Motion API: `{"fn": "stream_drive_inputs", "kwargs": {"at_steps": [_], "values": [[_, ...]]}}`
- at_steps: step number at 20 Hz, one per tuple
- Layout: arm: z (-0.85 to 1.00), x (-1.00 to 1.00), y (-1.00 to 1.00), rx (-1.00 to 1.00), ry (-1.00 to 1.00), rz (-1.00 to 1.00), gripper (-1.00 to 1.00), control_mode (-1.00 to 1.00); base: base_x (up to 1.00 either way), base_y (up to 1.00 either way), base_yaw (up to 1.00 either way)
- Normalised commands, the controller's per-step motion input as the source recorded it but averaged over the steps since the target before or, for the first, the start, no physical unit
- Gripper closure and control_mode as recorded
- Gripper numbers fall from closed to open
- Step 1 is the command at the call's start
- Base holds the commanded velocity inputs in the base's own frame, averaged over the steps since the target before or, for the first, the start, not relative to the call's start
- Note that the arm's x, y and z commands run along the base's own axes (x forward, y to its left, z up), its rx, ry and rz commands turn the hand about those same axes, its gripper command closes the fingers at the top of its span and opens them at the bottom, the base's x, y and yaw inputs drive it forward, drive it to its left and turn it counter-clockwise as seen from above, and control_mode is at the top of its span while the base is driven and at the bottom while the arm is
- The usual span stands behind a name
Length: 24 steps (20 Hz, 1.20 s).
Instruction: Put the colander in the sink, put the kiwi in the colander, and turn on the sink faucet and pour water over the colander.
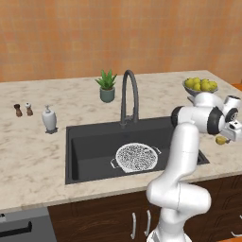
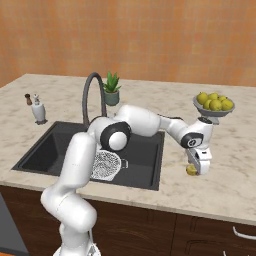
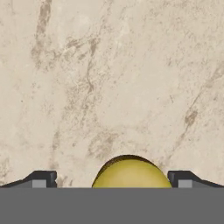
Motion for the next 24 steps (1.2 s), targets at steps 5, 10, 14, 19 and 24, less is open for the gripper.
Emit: {"fn": "stream_drive_inputs", "kwargs": {"at_steps": [5, 10, 14, 19, 24], "values": [[-0.22, 0.0, -0.01, 0.02, 0.0, 0.0, -1.0, -1.0, 0.0, 0.0, 0.0], [-0.14, -0.06, 0.13, 0.02, 0.0, 0.0, -1.0, -1.0, 0.0, 0.0, 0.0], [-0.01, -0.02, 0.27, 0.01, 0.0, -0.01, -1.0, -1.0, 0.0, 0.0, 0.0], [-0.04, 0.0, 0.24, 0.0, 0.0, -0.02, -1.0, -1.0, 0.0, 0.0, 0.0], [-0.27, 0.0, 0.12, 0.0, 0.0, -0.01, -1.0, -1.0, 0.0, 0.0, 0.0]]}}
